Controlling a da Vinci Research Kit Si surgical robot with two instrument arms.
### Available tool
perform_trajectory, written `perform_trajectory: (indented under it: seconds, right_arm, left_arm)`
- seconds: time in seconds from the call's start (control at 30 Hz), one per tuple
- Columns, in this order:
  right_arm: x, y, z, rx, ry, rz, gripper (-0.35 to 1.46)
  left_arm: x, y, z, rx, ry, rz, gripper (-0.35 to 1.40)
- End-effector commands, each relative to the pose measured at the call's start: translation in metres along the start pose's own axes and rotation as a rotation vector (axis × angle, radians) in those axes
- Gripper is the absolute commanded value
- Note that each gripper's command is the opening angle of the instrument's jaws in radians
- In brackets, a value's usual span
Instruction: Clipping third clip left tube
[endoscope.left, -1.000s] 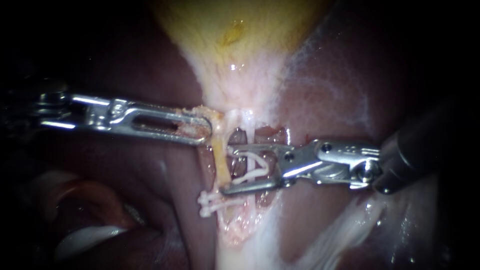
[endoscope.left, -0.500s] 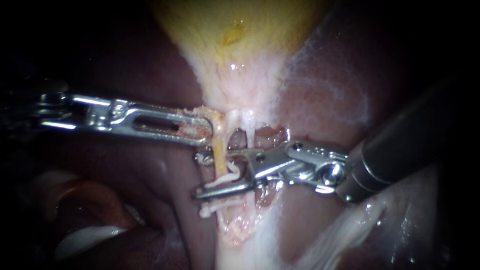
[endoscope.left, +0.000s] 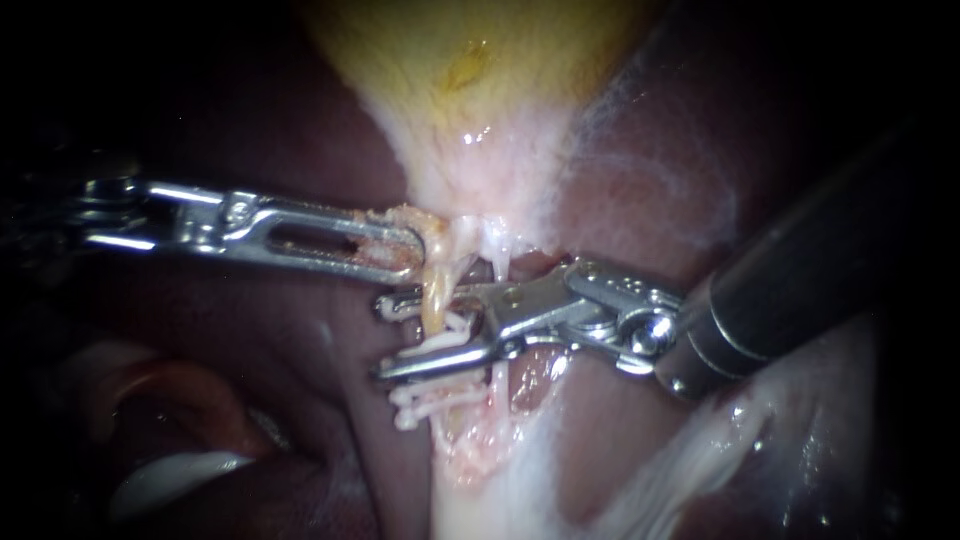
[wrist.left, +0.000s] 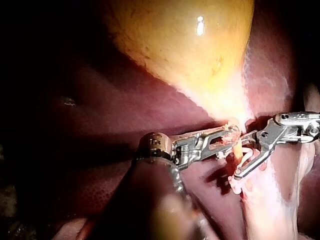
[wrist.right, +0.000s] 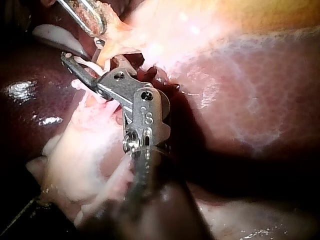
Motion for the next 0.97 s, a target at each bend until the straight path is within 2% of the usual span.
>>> perform_trajectory:
  seconds: [0.03,0.1,0.17,0.2,0.23,0.6,0.97]
  right_arm:
    - [0.0000,0.0001,-0.0001,0.000,0.000,0.006,0.32]
    - [0.0000,0.0001,-0.0002,0.000,0.000,0.006,0.25]
    - [-0.0001,-0.0001,-0.0006,0.002,0.000,0.036,-0.08]
    - [-0.0002,-0.0002,-0.0008,0.002,0.000,0.083,-0.25]
    - [-0.0003,-0.0003,-0.0010,0.003,0.001,0.124,-0.35]
    - [-0.0017,-0.0004,-0.0013,0.004,-0.010,0.127,-0.35]
    - [-0.0018,-0.0003,-0.0014,0.003,-0.010,0.127,-0.35]
  left_arm:
    - [0.0000,0.0000,0.0000,0.000,0.000,0.000,-0.35]
    - [0.0000,0.0000,0.0000,0.000,0.000,0.000,-0.35]
    - [0.0000,0.0000,0.0000,0.000,0.000,0.000,-0.35]
    - [0.0000,0.0000,0.0000,0.000,0.000,0.000,-0.35]
    - [0.0000,0.0001,0.0000,0.000,0.000,0.000,-0.35]
    - [-0.0001,0.0003,0.0000,0.000,0.000,0.000,-0.35]
    - [-0.0001,0.0005,0.0000,0.001,0.000,0.000,-0.35]
